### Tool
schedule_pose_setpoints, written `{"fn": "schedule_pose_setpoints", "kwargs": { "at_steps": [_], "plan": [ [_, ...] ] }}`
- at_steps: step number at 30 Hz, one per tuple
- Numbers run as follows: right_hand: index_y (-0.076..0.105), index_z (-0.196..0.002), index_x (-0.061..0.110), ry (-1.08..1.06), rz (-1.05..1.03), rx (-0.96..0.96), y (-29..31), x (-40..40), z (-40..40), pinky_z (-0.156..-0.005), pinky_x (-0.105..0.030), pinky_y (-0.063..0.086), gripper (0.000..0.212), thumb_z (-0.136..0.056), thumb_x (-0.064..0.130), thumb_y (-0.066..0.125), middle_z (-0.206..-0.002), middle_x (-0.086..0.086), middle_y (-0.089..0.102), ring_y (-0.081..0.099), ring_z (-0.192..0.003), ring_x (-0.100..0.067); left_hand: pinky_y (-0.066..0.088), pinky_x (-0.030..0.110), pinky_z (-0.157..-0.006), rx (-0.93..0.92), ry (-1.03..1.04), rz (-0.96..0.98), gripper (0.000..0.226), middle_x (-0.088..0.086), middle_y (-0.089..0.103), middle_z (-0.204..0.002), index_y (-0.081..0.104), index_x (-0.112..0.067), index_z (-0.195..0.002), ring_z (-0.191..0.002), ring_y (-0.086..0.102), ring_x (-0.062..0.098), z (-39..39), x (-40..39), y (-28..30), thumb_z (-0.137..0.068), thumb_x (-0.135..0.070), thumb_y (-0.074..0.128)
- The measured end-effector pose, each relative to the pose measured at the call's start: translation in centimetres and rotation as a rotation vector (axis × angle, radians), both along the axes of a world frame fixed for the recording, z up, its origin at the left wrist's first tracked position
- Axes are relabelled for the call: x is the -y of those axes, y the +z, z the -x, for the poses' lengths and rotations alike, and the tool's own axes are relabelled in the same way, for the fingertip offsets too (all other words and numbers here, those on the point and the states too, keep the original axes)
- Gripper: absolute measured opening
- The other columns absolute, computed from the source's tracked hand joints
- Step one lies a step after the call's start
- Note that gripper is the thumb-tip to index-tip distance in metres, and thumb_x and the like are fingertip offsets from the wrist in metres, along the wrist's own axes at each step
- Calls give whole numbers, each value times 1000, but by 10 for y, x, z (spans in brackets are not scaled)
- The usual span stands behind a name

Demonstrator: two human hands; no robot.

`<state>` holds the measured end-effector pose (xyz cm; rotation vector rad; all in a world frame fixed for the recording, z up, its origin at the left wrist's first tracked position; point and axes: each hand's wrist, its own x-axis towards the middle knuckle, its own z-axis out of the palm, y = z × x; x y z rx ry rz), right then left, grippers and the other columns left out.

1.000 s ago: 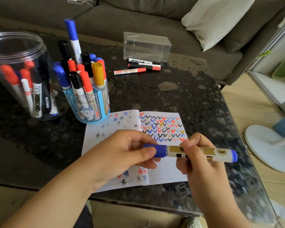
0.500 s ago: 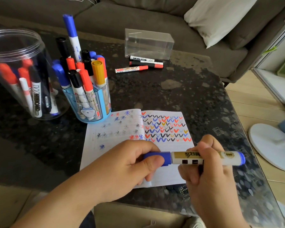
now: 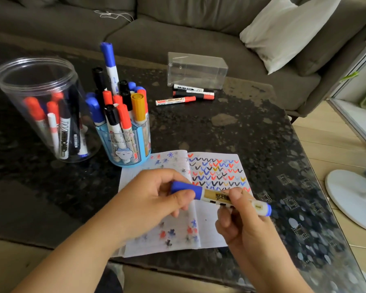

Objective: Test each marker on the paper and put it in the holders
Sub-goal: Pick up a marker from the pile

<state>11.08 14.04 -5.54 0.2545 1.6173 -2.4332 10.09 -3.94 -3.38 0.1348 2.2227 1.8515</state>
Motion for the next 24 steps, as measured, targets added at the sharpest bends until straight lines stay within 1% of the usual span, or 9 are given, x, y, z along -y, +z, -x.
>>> {"fn": "schedule_pose_setpoints", "kwargs": {
  "at_steps": [2, 4, 8, 11, 15, 17, 19, 22, 24],
  "plan": [
    [64, -63, 21, 37, -67, -38, -1, 3, 0, -48, -18, 36, 45, -40, 54, 86, -57, 0, 51, 43, -49, -7, 45, 28, -64, -27, 73, -135, 8, -2, 65, -60, 71, -21, -75, -57, 55, 8, 3, 8, 4, -71, -25, 77],
    [69, -76, 21, 12, -331, -76, -2, 2, 1, -61, -22, 42, 47, -50, 57, 82, -69, 5, 62, 53, -62, -8, 44, 18, -57, -60, 148, -262, 16, -5, 62, -56, 72, -24, -70, -54, 53, 5, 5, 16, 6, -57, -32, 76],
    [65, -91, 31, 47, -750, -324, 21, 13, 9, -70, -15, 46, 10, -81, 31, 66, -92, 20, 67, 60, -81, -7, 43, 12, -56, -125, 316, -355, 29, -6, 63, -63, 75, -24, -75, -57, 52, 2, 6, 28, 9, -48, -35, 77],
    [58, -97, 41, 242, -899, -564, 46, 45, 15, -72, -14, 46, 21, -84, 26, 64, -100, 34, 59, 58, -81, -4, 44, 16, -63, -179, 384, -323, 38, -3, 65, -71, 75, -25, -81, -64, 56, 4, 4, 37, 13, -48, -45, 75],
    [47, -95, 51, 380, -948, -742, 66, 94, 21, -67, -9, 43, 33, -83, 27, 65, -93, 43, 53, 56, -80, 3, 50, 44, -92, -213, 442, -267, 42, 5, 68, -94, 73, -28, -89, -95, 64, 23, -1, 55, 21, -52, -49, 74],
    [51, -94, 48, 381, -905, -766, 67, 110, 24, -62, -9, 42, 32, -84, 21, 66, -88, 33, 59, 57, -73, 0, 49, 46, -93, -234, 444, -252, 42, 4, 68, -95, 72, -30, -91, -98, 63, 25, -6, 64, 26, -54, -49, 73],
    [52, -93, 47, 372, -863, -764, 67, 122, 26, -63, -10, 45, 34, -84, 18, 68, -86, 28, 62, 59, -71, -3, 52, 36, -87, -257, 458, -226, 37, -1, 69, -92, 72, -32, -92, -95, 65, 17, -11, 73, 28, -59, -48, 73],
    [46, -99, 51, 353, -835, -787, 81, 134, 31, -68, -12, 48, 43, -83, 19, 70, -83, 27, 65, 63, -72, -4, 49, 12, -72, -294, 599, -217, 12, -5, 69, -88, 70, -27, -91, -86, 64, 3, -14, 89, 31, -80, -31, 71],
    [43, -100, 51, 299, -806, -853, 101, 144, 39, -67, -19, 52, 43, -83, 20, 68, -82, 16, 69, 65, -71, -9, 45, 7, -67, -330, 764, 8, 9, -9, 64, -87, 63, -29, -93, -85, 61, 0, -11, 103, 27, -84, -28, 64]
  ]
}}
